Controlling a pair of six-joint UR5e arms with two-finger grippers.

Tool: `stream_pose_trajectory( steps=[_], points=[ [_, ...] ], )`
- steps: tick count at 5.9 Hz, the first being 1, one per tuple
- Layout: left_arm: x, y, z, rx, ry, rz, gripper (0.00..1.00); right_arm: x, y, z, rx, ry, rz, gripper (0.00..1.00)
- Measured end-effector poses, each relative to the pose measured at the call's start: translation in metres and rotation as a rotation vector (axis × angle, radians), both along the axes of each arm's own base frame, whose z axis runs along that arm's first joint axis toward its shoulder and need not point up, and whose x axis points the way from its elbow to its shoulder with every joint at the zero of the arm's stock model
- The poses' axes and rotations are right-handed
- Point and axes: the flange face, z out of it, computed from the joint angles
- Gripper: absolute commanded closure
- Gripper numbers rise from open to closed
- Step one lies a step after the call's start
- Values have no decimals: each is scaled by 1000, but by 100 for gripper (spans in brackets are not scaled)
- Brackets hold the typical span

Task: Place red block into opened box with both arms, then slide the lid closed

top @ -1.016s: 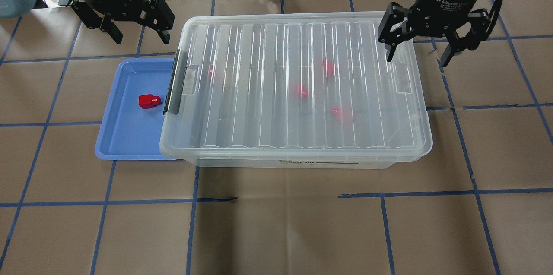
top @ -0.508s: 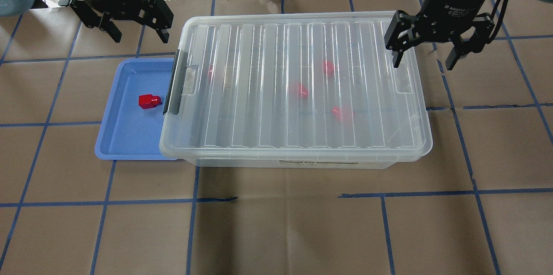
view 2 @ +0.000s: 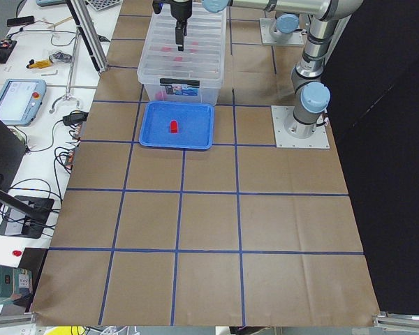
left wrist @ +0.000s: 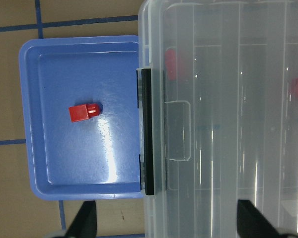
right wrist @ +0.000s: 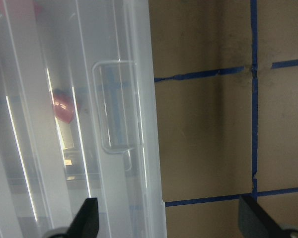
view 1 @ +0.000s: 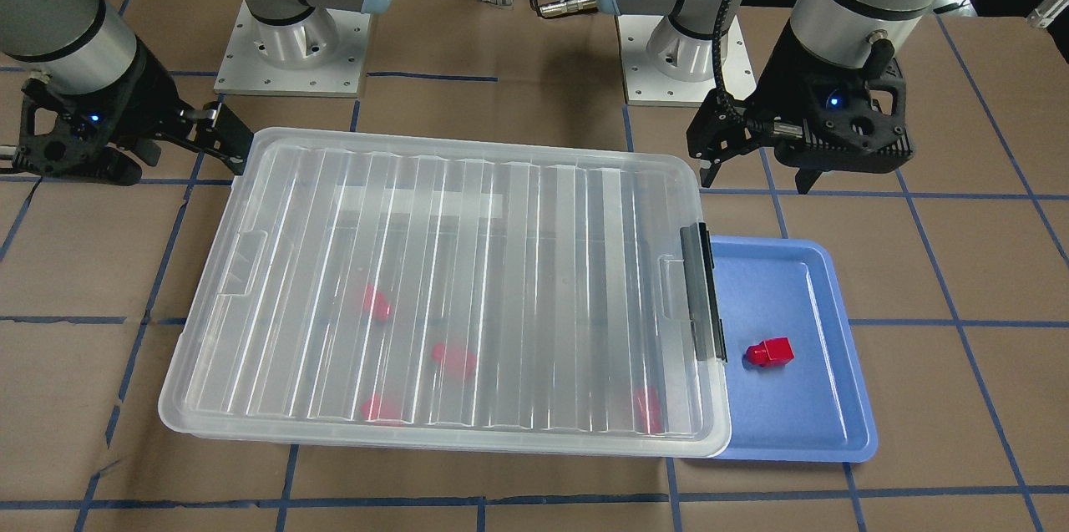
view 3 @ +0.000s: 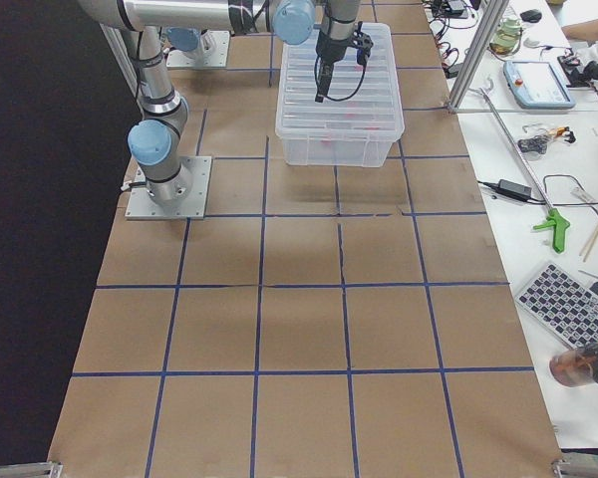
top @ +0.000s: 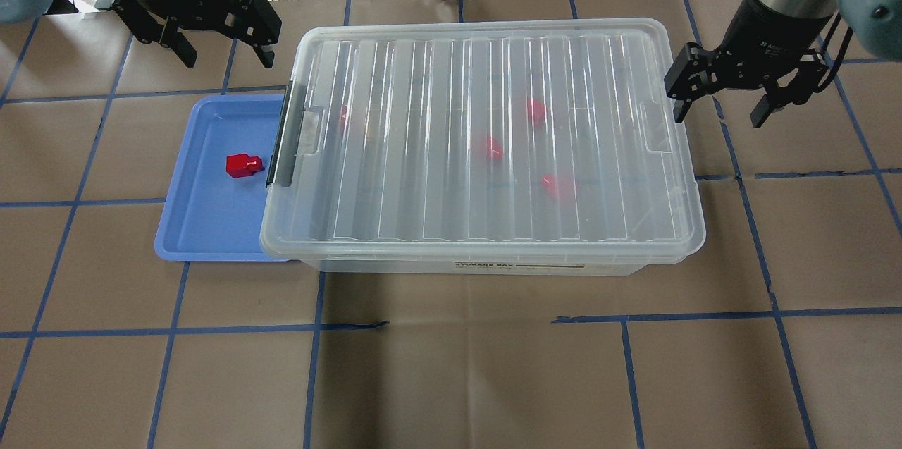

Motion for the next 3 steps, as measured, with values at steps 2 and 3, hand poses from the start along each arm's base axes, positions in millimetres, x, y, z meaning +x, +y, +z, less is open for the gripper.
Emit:
stream_pose_trajectory(
  steps=[2, 3],
  points=[
    [1, -1, 0, -1, 1, 2, 1, -5, -5, -32, -9, 0, -2, 0],
    [1, -1, 0, -1, 1, 1, 1, -6, -10, -46, 1, -4, 26, 0]
  ],
)
